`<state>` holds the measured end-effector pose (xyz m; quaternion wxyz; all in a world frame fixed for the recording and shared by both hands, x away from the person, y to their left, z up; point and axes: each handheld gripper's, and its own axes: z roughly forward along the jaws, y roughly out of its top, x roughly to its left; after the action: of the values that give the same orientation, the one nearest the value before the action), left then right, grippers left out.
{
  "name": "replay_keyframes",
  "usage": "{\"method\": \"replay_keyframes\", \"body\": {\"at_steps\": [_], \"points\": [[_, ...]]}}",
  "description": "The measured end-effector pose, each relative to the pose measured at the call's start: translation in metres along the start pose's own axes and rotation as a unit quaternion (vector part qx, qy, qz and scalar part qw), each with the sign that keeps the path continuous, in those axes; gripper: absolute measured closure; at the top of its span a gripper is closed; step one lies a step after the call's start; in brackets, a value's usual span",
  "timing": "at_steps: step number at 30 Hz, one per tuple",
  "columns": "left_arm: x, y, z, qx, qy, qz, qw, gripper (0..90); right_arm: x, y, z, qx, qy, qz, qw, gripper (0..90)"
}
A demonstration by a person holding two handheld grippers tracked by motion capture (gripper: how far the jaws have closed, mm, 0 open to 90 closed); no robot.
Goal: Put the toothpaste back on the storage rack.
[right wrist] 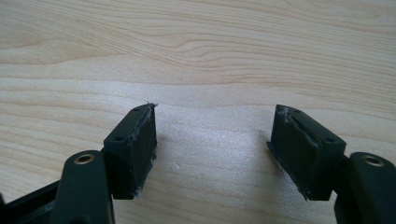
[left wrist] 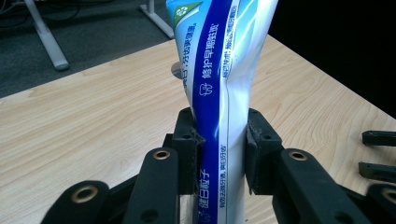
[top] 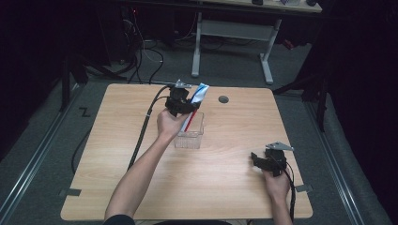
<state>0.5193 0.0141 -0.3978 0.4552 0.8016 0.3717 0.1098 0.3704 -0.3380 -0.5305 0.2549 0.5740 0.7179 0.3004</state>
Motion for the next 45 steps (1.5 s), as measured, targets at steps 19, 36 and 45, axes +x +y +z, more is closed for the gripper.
{"method": "replay_keyframes", "body": {"at_steps": [19,36,45], "points": [[0.004,-0.009,-0.001,0.010,0.002,-0.003,0.9999,69.6,0.000,0.000,0.000,0.000,0.000,0.000,1.0000,31.7],[0.005,-0.017,-0.006,0.015,0.003,-0.004,0.9999,69.0,0.000,0.000,0.000,0.000,0.000,0.000,1.0000,31.7],[0.006,-0.020,-0.009,0.020,0.004,-0.006,0.9998,69.9,0.000,0.000,0.000,0.000,0.000,0.000,1.0000,31.7]]}}
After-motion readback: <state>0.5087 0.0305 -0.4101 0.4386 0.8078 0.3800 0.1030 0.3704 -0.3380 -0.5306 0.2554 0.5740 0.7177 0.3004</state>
